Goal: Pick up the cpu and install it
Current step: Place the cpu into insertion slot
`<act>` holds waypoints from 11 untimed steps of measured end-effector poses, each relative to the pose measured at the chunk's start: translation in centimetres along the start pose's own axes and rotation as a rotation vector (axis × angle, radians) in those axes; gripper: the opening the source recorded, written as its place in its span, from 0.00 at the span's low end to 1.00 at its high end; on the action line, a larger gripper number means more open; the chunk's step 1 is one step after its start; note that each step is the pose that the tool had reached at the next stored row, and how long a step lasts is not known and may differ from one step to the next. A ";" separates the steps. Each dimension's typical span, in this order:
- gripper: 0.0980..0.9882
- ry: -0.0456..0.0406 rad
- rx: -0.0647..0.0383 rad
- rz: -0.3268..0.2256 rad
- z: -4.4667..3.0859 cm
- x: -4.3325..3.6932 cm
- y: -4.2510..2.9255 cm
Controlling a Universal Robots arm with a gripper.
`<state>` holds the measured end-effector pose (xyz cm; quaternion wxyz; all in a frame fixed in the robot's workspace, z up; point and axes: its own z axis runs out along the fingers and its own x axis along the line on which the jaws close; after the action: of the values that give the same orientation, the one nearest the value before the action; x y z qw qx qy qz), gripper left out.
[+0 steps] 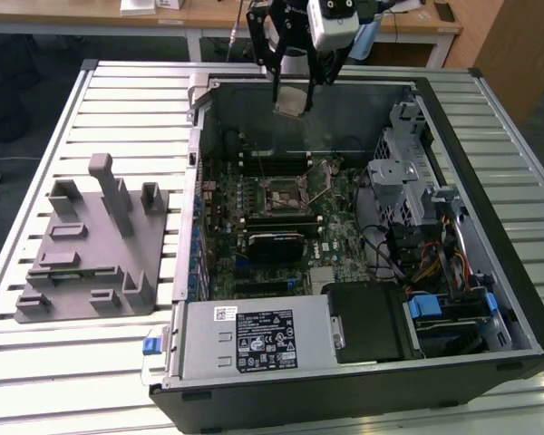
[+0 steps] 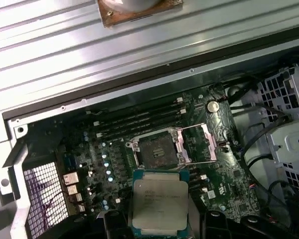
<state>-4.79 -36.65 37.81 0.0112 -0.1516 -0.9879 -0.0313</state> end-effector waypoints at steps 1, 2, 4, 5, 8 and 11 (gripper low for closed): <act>0.49 -0.0010 -0.001 0.016 0.01 0.00 0.00; 0.49 -0.0019 -0.001 0.032 0.02 0.00 0.00; 0.49 -0.0038 -0.002 0.063 0.03 0.00 0.01; 0.49 -0.0047 -0.002 0.079 0.04 0.00 0.01; 0.49 -0.0074 -0.004 0.124 0.07 0.00 0.01; 0.49 -0.0101 -0.005 0.168 0.11 0.01 0.02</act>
<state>-4.79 -36.62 37.70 0.0085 -0.2343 -0.9716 -0.0319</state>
